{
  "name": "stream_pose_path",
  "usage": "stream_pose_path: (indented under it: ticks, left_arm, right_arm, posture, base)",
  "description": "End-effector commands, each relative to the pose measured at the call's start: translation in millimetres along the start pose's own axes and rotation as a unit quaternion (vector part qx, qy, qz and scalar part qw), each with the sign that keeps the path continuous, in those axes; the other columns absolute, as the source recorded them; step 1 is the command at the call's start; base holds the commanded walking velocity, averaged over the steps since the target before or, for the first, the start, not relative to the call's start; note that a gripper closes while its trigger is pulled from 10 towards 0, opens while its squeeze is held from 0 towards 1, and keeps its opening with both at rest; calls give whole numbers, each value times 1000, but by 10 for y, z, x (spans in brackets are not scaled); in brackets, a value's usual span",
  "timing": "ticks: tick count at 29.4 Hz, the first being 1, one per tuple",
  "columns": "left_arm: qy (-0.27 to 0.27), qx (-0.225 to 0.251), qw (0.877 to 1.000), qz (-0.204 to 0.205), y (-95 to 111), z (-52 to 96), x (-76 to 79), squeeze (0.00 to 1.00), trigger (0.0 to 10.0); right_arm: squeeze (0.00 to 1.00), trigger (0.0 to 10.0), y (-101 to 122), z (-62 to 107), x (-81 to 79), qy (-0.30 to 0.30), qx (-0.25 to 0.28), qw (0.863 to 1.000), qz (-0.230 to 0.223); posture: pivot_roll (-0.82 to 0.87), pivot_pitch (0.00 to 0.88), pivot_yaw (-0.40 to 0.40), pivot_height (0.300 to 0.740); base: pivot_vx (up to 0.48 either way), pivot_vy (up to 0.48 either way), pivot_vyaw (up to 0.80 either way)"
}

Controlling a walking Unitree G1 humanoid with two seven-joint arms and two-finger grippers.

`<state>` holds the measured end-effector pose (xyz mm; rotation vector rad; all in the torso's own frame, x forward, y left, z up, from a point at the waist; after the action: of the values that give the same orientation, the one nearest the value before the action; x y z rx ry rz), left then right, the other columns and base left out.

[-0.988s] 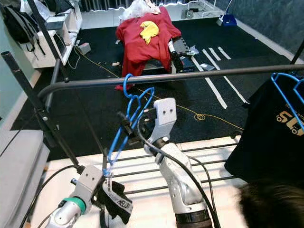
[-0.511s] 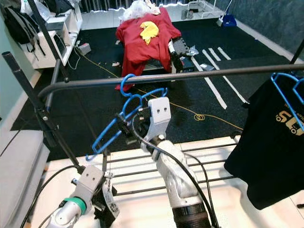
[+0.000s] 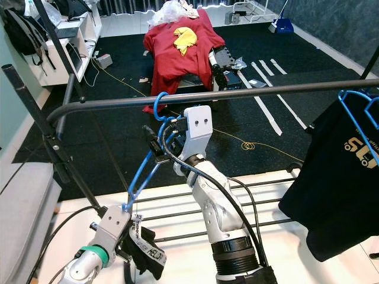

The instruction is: Hang hanger

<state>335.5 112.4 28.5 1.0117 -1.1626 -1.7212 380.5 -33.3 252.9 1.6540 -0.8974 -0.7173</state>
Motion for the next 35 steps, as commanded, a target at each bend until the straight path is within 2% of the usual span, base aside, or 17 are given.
stream_pose_path:
  ticks: [1,5,13,17,21,22,23,24,25,26,27,28,35]
  left_arm:
    - [2,-12,1000,-4,-72,29,2,0,10000]
    - [0,-12,1000,-5,-78,36,12,0,10000]
    - [-2,-13,1000,-5,-79,35,17,0,10000]
    - [-8,-14,1000,-5,-80,17,52,0,10000]
    - [-12,-14,1000,-5,-75,3,69,0,10000]
    - [-13,-14,1000,-5,-73,1,71,0,10000]
    - [-13,-14,1000,-5,-72,-1,72,0,10000]
    - [-13,-14,1000,-5,-71,-1,72,0,10000]
    - [-13,-14,1000,-5,-71,-1,72,0,10000]
    - [-12,-13,1000,-6,-67,-3,71,0,10000]
    - [-12,-13,1000,-6,-67,-3,71,0,10000]
    - [-11,-13,1000,-5,-65,-4,64,0,10000]
    - [-7,-14,1000,-5,-75,6,45,0,10000]
  right_arm:
    - [0,10000,-12,-30,-36,2,-6,1000,0]
    - [0,10000,-136,13,131,-64,-37,997,15]
    - [0,10000,-136,94,173,-93,-39,994,31]
    - [0,10000,-139,200,242,-114,-40,992,37]
    - [0,10000,-175,200,293,-118,-48,991,40]
    - [0,8745,-201,192,300,-115,-54,991,43]
    - [0,8745,-218,188,303,-114,-58,991,45]
    - [0,3922,-256,183,309,-113,-66,990,48]
    - [0,3922,-256,183,309,-113,-66,990,48]
    - [0,1608,-301,181,323,-113,-77,989,51]
    - [0,1608,-301,181,323,-113,-77,989,51]
    - [0,0,-334,177,336,-112,-83,989,53]
    - [0,0,-348,170,374,-109,-90,988,56]
  posture:
    - [-264,118,114,740]
    - [-270,117,115,740]
    - [-277,121,117,740]
    - [-285,126,120,740]
    - [-285,126,120,740]
    - [-285,126,120,740]
    - [-285,126,120,740]
    - [-285,126,120,740]
    - [-285,126,120,740]
    - [-294,128,126,740]
    - [-294,128,126,740]
    - [-294,128,126,740]
    - [-284,127,121,740]
  base:
    - [0,0,0]
    - [0,0,0]
    - [0,0,0]
    - [0,0,0]
    - [0,0,0]
    - [0,0,0]
    - [0,0,0]
    - [0,0,0]
    - [0,0,0]
    - [0,0,0]
    - [0,0,0]
    - [0,0,0]
    - [0,0,0]
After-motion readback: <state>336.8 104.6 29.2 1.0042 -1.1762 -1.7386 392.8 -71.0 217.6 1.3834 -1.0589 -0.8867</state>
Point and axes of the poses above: a point about 5 cm out from each wrist's last joint towards the gripper, its own z axis pointing back from the gripper into the wrist, its own y axis along the axis of the wrist's last joint, x = y × z, the point moved 5 cm from there along -z, pointing out of the wrist towards the gripper, and after that the axes turned 5 degrees about z, right-handed, at the moved point
